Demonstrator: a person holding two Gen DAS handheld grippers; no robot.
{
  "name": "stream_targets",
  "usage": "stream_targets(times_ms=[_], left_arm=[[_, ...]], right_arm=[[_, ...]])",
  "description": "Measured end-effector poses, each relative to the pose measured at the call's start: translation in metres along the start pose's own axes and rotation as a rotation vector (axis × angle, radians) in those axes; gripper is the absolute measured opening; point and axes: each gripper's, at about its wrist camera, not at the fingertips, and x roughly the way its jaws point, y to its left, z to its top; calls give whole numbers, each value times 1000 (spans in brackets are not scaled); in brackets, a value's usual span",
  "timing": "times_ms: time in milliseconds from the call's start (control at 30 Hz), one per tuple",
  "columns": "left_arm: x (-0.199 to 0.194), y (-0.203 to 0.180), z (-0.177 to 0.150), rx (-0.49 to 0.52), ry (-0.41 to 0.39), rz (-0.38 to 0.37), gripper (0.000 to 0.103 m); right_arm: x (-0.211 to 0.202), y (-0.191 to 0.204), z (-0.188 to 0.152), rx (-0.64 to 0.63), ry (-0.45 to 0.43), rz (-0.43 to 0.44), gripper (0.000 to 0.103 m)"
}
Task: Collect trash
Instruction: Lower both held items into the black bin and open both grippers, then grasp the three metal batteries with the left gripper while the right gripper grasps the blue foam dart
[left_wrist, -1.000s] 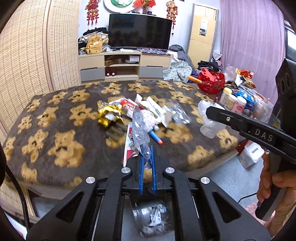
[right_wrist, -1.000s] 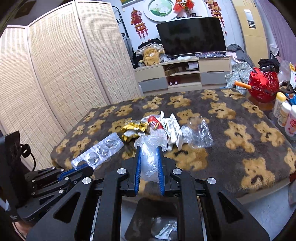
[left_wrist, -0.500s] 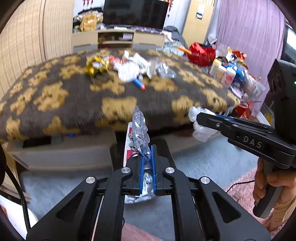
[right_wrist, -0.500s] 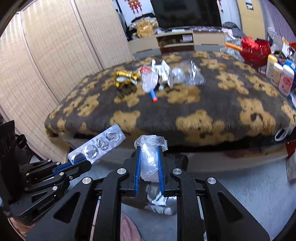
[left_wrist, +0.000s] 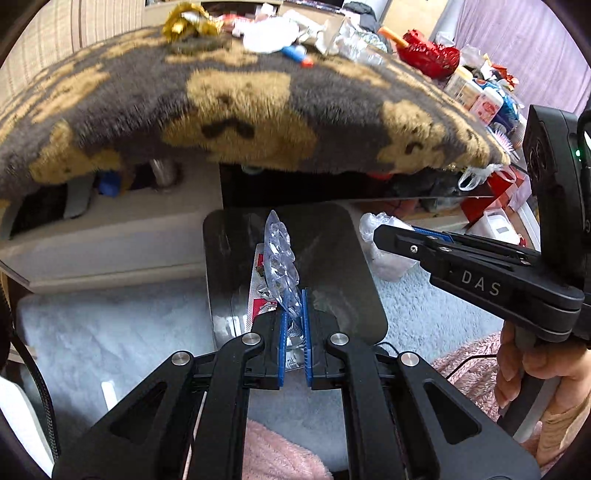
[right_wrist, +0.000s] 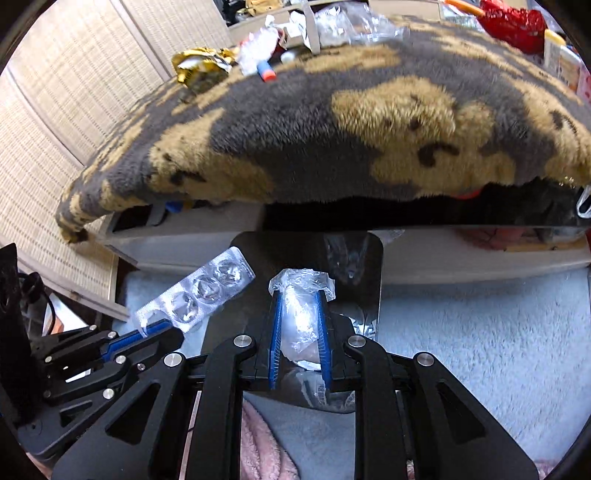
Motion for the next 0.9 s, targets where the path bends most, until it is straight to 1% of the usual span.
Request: stream_targets(times_ms=[133, 167, 200, 267, 300, 333, 367, 433, 467, 533, 567, 633, 700, 833, 900], left_arm=[[15, 5, 0, -18, 46, -24, 6], [17, 6, 0, -22, 52, -25, 6], [18, 6, 0, -25, 53, -23, 6], [19, 8, 1, -32, 54, -21, 7], [18, 9, 1, -33, 52, -19, 10], [17, 10, 2, -35, 49, -15, 16], [16, 10, 2, -37, 46, -10, 20], [12, 12, 3, -37, 40, -1, 34], [9, 12, 3, -36, 35, 7, 38], [1, 12, 4, -30, 17, 24, 54], [-2, 11, 4, -27, 9, 30, 56], [-12, 10, 6, -19, -12, 44, 67], [-21, 8, 7, -12, -28, 51, 72], [-40, 5, 8, 0, -64, 63, 78], [-47, 4, 10, 0, -78, 66, 78]], right_arm=[[11, -2, 2, 16, 21, 14, 21], [13, -3, 3, 19, 24, 15, 24], [14, -4, 4, 22, 29, 17, 34], [14, -5, 5, 30, 30, 19, 49], [15, -4, 6, 32, 28, 19, 49], [15, -5, 7, 33, 28, 16, 49], [14, -5, 8, 35, 26, 14, 50], [12, -7, 11, 40, 22, 13, 51], [9, -7, 12, 43, 14, 10, 54], [2, -9, 14, 50, -3, 2, 60], [-3, -10, 15, 56, -16, -4, 64], [-14, -13, 17, 63, -40, -12, 68], [-24, -14, 19, 69, -61, -16, 72], [-47, -15, 23, 74, -110, -19, 75], [-60, -14, 27, 71, -139, -20, 75]])
